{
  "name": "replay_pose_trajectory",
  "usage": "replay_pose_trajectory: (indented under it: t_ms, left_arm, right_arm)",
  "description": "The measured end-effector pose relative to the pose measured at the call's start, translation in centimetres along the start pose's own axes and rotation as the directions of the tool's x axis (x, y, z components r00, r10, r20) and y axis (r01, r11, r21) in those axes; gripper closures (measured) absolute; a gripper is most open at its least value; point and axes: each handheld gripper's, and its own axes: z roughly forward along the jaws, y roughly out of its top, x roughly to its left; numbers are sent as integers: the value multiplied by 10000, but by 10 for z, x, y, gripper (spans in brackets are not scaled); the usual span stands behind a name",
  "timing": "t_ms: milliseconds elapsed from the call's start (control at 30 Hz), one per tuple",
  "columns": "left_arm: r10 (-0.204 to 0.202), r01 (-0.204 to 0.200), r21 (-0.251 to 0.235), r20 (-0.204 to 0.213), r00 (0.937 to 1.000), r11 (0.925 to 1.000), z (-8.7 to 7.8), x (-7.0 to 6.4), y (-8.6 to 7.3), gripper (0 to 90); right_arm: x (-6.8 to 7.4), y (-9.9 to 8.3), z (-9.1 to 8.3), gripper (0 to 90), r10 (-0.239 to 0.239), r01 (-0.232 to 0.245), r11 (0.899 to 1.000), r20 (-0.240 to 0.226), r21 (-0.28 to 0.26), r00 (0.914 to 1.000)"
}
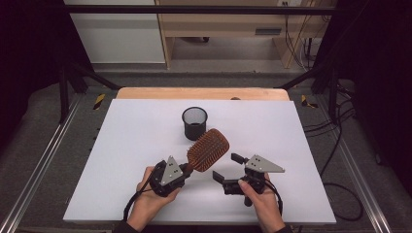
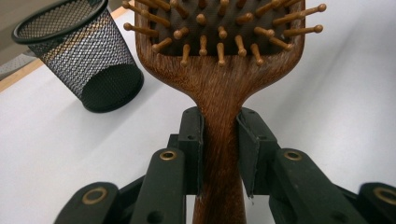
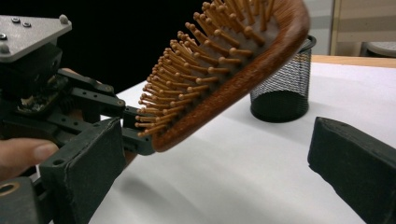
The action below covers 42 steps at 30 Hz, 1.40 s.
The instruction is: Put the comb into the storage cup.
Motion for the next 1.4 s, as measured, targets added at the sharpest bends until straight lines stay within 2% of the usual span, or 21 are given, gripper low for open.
replay_pose_trajectory:
  t_ms: [167,500,967,1100,1400]
  left_arm:
    - [-48,42,-401,-131,9999,9992,-3,-1,1,728]
    - [-132,105,-825,-326,9994,9965,-8,-1,2,728]
    - [-13,-35,-1069,-448,9990,9943,-10,-4,3,727]
    - [-26,-28,-1127,-478,9989,9936,-10,-5,2,727]
    - [70,-129,-1206,-495,9987,9926,-11,-5,2,727]
  right_arm:
    - [4,5,7,38,258,-260,9996,-183,-94,9995]
    - [13,17,27,42,629,-636,9979,-488,-110,9968]
    - [19,36,42,68,974,-994,9947,-643,-275,9932]
    - [17,41,46,110,1324,-1344,9905,-656,-274,9890]
    - [17,45,46,204,1558,-1590,9865,-774,-382,9848]
